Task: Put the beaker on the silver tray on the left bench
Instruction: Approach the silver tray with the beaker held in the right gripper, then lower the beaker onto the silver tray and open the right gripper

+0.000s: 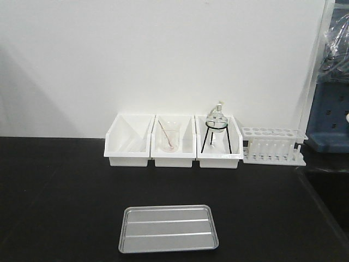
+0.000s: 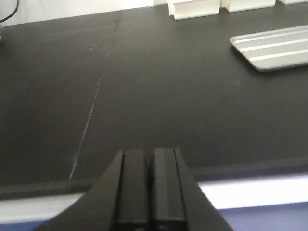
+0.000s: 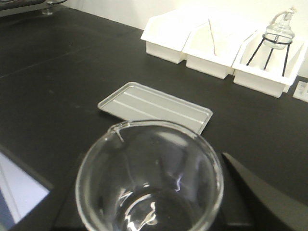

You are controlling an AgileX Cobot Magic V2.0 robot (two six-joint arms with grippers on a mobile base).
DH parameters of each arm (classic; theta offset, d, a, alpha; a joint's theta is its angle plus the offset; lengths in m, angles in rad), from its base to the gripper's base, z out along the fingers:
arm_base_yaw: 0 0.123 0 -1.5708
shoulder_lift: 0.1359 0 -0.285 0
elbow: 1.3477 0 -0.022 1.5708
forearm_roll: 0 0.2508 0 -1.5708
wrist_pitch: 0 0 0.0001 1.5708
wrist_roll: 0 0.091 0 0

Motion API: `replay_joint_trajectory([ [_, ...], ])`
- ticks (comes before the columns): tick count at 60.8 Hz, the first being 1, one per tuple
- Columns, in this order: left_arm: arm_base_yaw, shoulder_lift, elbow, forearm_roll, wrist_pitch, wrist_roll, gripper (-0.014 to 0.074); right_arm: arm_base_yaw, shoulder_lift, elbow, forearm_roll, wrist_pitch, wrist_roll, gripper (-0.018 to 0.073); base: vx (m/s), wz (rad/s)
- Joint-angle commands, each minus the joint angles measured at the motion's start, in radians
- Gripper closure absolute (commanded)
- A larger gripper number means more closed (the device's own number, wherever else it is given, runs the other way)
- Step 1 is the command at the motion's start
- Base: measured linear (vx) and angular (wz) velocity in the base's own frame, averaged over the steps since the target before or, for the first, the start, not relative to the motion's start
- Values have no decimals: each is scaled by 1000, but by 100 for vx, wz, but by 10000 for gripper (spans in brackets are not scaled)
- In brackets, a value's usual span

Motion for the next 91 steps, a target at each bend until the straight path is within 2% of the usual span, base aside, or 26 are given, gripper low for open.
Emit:
replay_joint_trajectory([
  [1, -7, -7, 20, -3, -75, -2, 595, -5, 1, -33, -25, -61, 1, 571, 32, -5],
  [58, -7, -7, 20, -3, -75, -2, 595, -5, 2, -33, -34, -85, 0, 571, 10, -3],
  [68, -7, -7, 20, -3, -75, -2, 595, -24, 105, -40, -91, -180, 44, 571, 0, 0],
  [74, -7, -7, 20, -3, -75, -2, 595, -97, 251, -60, -146, -274, 72, 571, 0, 0],
  [78, -7, -7, 20, -3, -75, -2, 595, -168, 361, -82, -151, -393, 94, 571, 0, 0],
  [84, -7, -7, 20, -3, -75, -2, 595, -299, 542, -126, -148, -666, 104, 571, 0, 0],
  [91, -7, -7, 20, -3, -75, -2, 595, -388, 754, -193, -148, -879, 80, 571, 0, 0],
])
